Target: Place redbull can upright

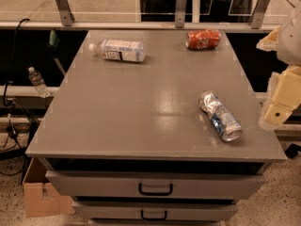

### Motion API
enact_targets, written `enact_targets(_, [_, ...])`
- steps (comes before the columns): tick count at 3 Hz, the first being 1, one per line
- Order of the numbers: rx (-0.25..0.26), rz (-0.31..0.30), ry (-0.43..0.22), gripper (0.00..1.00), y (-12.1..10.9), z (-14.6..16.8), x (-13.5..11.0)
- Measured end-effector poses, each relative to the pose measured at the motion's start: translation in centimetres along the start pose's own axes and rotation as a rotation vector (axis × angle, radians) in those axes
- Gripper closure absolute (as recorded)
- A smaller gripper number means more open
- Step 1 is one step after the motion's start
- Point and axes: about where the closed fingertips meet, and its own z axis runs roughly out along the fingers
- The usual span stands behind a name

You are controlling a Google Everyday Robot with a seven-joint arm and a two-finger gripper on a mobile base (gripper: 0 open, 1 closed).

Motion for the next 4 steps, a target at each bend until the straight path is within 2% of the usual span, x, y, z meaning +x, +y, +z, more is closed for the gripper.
enact_targets(1, [0.000, 0.000, 0.000, 0.00, 0.0, 0.0, 0.0])
enact_targets(2, [-0.027, 0.058, -0.032, 0.00, -0.8, 2.2, -1.1])
enact_targets(3, [-0.079, 0.188, -0.058, 0.00, -2.4, 6.1, -2.3])
enact_targets(4, [-0.088, 0.327, -0.076, 0.00, -3.8, 9.4, -3.4])
